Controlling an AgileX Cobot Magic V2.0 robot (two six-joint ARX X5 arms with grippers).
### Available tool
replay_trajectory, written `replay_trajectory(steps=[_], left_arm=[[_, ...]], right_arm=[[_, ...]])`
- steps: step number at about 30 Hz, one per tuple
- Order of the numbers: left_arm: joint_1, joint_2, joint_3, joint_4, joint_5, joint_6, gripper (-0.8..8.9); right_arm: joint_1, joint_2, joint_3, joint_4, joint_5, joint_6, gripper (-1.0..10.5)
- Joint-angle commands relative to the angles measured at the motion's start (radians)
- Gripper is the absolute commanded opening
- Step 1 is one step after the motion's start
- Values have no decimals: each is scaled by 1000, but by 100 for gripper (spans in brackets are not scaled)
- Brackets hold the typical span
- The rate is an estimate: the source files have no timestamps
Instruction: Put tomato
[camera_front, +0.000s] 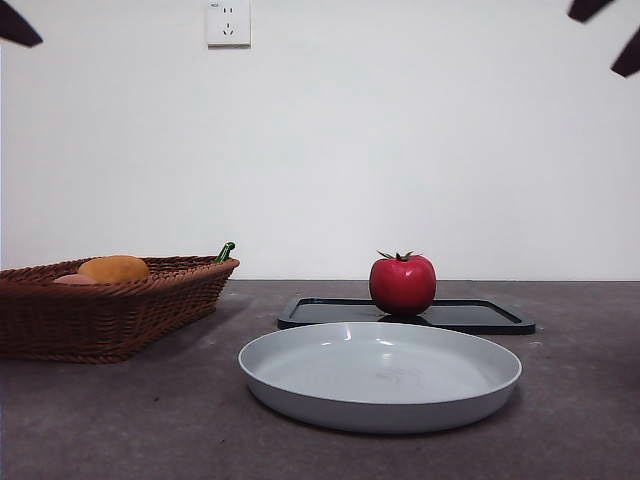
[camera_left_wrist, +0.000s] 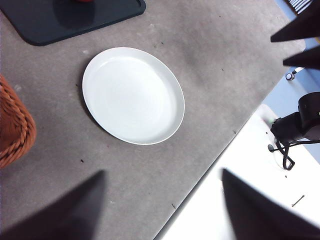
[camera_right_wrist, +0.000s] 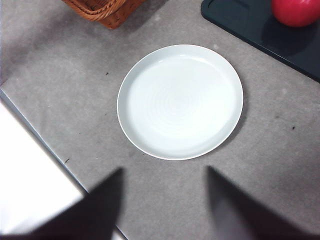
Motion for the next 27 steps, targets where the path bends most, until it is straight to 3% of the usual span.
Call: replay_trajectory(steps=[1,4,27], left_arm=[[-3,6,19,3,6,11,126],[-3,6,19,3,6,11,8],[-4,6,20,5,6,11,8]], right_arm=[[9,5,9,7,0,10,17],[9,5,9,7,-1,10,10],[9,5,9,11,0,10,10]])
